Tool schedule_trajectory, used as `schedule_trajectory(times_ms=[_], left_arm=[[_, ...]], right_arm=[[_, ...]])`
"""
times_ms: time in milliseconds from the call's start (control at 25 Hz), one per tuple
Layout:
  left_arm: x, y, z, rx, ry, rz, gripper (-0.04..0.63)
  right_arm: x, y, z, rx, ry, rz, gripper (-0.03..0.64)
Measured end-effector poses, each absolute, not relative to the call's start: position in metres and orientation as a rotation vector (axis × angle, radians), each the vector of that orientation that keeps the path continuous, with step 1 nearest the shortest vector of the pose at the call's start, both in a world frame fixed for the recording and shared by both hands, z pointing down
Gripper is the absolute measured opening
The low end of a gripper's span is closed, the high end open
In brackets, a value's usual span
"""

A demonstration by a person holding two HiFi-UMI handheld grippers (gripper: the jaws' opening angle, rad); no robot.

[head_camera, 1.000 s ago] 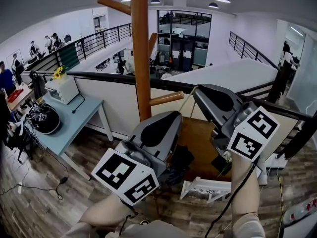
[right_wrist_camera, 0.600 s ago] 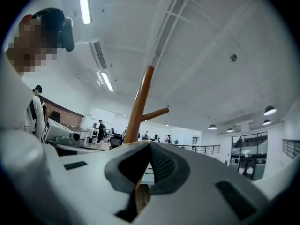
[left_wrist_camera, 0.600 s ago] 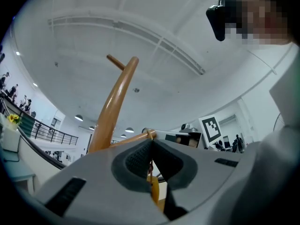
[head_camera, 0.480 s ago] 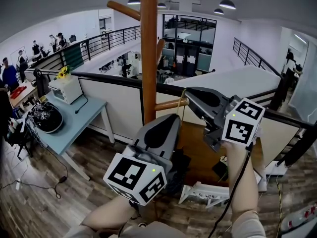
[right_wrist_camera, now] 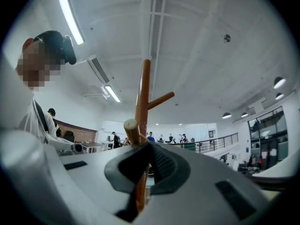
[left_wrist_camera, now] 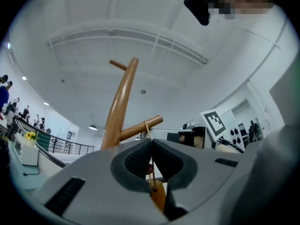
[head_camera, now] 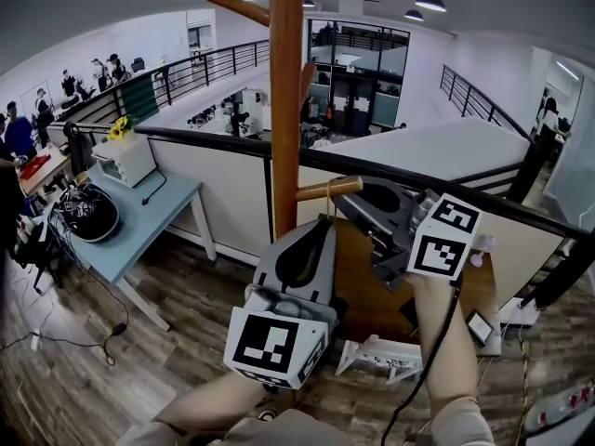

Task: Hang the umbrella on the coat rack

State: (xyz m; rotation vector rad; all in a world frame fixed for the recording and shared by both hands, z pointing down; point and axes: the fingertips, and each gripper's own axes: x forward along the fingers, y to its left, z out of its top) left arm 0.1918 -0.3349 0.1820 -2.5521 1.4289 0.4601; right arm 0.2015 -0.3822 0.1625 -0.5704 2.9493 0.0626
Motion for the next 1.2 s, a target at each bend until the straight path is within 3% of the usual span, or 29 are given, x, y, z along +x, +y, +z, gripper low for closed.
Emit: schedule_trajectory(times_ms=[520, 880, 1200], left_arm=[[0.191, -0.315, 0.227, -2.493, 1.356, 0.282, 0.003], [0.184, -0.325, 0.247, -2.596, 1.330, 0.239, 0.003], [0.188, -0.333, 0.258, -2.649, 1.291, 0.204, 0.003]], right_arm=[[0.162, -0.382, 0.195, -0.568, 2.880, 0.000, 0.009], [0.182, -0.394, 0.224, -0.792, 2.864, -0.020, 0.094], [0.244, -0.369, 0.222, -1.261, 2.800, 0.313, 0.043]])
